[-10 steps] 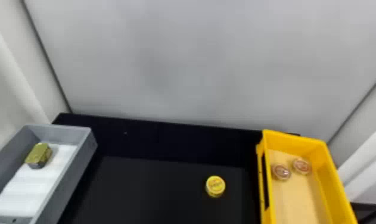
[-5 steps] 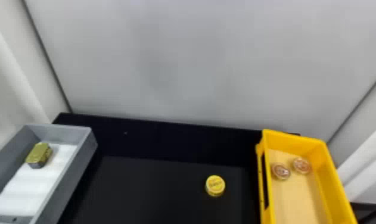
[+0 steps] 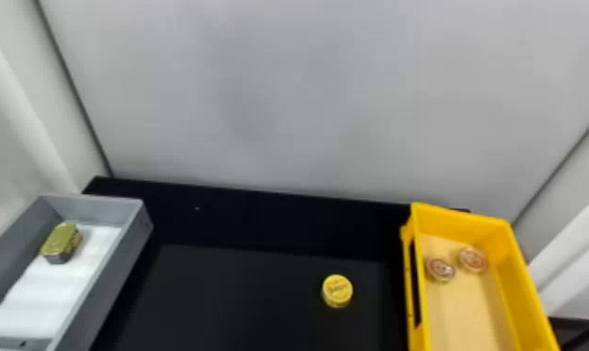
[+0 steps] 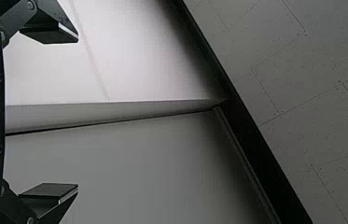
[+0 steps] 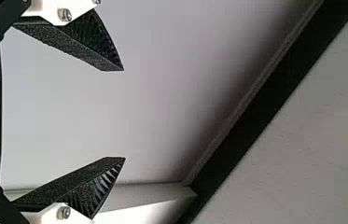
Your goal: Pick up the round yellow can and place it in the yellow rectangular box
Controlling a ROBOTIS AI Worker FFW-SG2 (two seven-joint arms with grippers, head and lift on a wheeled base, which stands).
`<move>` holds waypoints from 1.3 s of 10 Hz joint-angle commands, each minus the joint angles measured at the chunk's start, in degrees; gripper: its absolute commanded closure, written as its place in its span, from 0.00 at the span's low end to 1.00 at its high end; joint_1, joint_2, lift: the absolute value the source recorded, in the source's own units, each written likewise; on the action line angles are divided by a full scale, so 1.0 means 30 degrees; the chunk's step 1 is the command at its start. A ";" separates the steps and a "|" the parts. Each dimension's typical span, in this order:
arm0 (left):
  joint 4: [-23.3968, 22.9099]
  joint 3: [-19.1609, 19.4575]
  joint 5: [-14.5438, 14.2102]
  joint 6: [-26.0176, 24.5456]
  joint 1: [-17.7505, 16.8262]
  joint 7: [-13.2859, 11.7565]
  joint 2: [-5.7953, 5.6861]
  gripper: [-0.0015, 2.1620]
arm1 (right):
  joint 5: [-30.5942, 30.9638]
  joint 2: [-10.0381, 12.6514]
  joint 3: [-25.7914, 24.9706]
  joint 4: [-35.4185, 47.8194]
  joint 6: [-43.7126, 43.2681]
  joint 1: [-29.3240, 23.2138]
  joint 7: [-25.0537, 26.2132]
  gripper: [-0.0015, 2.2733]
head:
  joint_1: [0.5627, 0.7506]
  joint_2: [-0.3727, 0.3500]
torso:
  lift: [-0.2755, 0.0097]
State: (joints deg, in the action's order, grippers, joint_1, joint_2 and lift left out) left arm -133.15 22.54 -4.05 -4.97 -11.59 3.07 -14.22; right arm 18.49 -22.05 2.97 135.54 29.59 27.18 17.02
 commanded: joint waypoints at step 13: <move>0.0409 -0.0507 -0.0029 -0.0045 -0.0033 -0.0085 -0.0008 0.07 | -0.6134 0.2399 0.0798 -1.2017 1.8541 0.2276 -1.4497 0.05 | 0.70 0.41 | 0.94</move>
State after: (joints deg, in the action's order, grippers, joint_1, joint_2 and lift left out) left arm -132.16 21.36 -4.13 -5.10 -11.55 2.81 -14.33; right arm 0.40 -15.20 3.66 103.22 85.93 35.29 -25.28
